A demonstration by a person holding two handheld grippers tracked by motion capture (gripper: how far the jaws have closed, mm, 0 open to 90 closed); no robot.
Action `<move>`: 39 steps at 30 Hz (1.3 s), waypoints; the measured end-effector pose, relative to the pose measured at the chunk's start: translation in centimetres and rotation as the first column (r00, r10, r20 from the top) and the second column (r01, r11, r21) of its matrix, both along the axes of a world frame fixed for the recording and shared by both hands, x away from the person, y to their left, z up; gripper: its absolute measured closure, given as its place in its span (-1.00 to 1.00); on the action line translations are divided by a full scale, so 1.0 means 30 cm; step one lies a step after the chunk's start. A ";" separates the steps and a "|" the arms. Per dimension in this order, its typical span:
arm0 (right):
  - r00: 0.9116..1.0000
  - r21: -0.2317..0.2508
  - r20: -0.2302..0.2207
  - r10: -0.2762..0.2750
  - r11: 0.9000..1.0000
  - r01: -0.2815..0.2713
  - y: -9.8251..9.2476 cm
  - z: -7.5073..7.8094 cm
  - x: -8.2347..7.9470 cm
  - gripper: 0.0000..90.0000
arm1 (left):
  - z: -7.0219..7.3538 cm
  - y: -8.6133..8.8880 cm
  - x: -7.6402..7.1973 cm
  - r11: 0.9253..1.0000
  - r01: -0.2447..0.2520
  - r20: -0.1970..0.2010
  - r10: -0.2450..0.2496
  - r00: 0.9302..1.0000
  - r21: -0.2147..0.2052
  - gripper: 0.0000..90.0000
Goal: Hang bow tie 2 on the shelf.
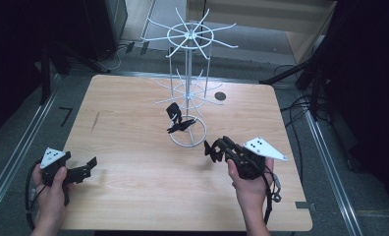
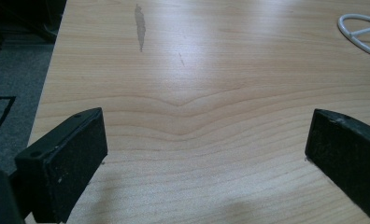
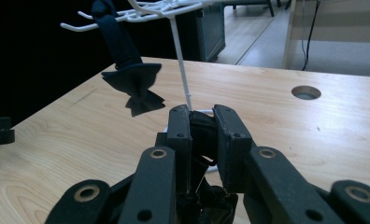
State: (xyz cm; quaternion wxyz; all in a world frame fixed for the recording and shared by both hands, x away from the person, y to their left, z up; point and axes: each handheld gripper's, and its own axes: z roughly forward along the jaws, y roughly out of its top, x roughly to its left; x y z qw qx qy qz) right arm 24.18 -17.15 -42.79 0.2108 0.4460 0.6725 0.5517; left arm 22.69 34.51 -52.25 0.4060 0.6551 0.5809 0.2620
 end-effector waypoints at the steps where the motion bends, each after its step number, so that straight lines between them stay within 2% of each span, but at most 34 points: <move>1: 1.000 -0.005 0.008 0.005 1.000 -0.005 0.008 0.006 0.002 0.75 | 0.000 0.000 0.000 1.000 0.000 0.000 0.000 1.000 0.000 -1.00; 22: 0.994 -0.036 0.074 0.077 0.997 -0.075 0.108 0.129 0.024 0.75 | 0.000 0.002 0.001 1.000 0.004 -0.004 -0.004 1.000 -0.002 -1.00; 39: 0.990 -0.049 0.100 0.102 0.994 -0.098 0.145 0.197 0.054 0.75 | 0.000 0.002 0.002 1.000 0.005 -0.005 -0.005 1.000 -0.005 -1.00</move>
